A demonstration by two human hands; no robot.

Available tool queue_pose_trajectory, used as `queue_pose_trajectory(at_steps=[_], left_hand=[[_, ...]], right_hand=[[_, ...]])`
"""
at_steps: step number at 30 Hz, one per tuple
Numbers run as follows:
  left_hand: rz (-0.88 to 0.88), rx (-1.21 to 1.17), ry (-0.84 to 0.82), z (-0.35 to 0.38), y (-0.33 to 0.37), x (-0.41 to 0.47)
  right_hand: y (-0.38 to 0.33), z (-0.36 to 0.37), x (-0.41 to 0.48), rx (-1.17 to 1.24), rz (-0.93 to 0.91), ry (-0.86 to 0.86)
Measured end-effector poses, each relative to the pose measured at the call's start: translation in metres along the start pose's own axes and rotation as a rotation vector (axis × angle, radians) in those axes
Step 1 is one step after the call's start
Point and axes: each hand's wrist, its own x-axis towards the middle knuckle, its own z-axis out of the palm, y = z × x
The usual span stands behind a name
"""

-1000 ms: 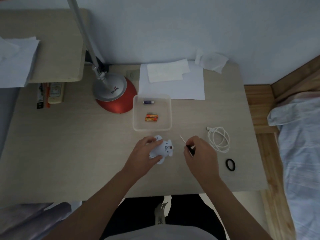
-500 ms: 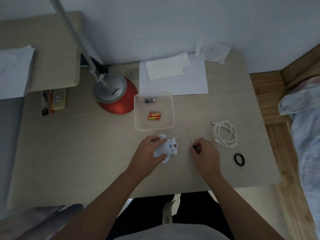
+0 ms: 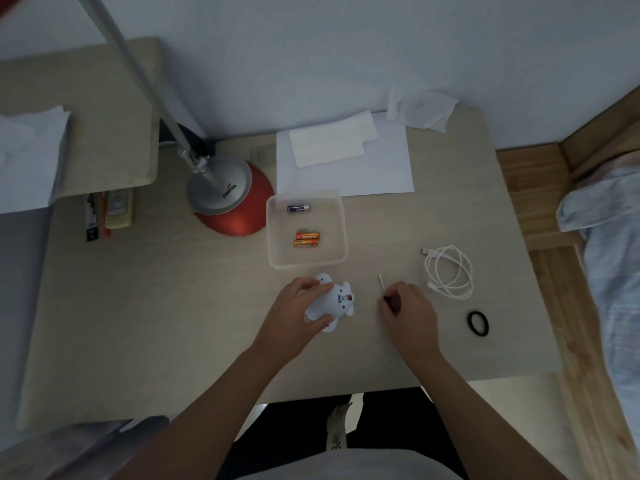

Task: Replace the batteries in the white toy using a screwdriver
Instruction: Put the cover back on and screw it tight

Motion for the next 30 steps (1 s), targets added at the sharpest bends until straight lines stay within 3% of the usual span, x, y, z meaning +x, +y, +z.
queue_pose_trajectory(at_steps=[13, 17, 24, 30], left_hand=[[0.03, 0.058, 0.005, -0.007, 0.007, -0.002], [0.075, 0.116, 0.073, -0.012, 0.03, 0.002], [0.247, 0.2, 0.068, 0.01, 0.097, 0.038], [0.296, 0.27, -0.065, 0.061, 0.134, 0.078]], right_hand=[[0.013, -0.048, -0.014, -0.019, -0.103, 0.097], [0.023, -0.077, -0.026, -0.061, -0.127, 0.16], [0.059, -0.116, -0.05, -0.097, 0.038, 0.215], [0.086, -0.123, -0.048, -0.054, 0.195, 0.086]])
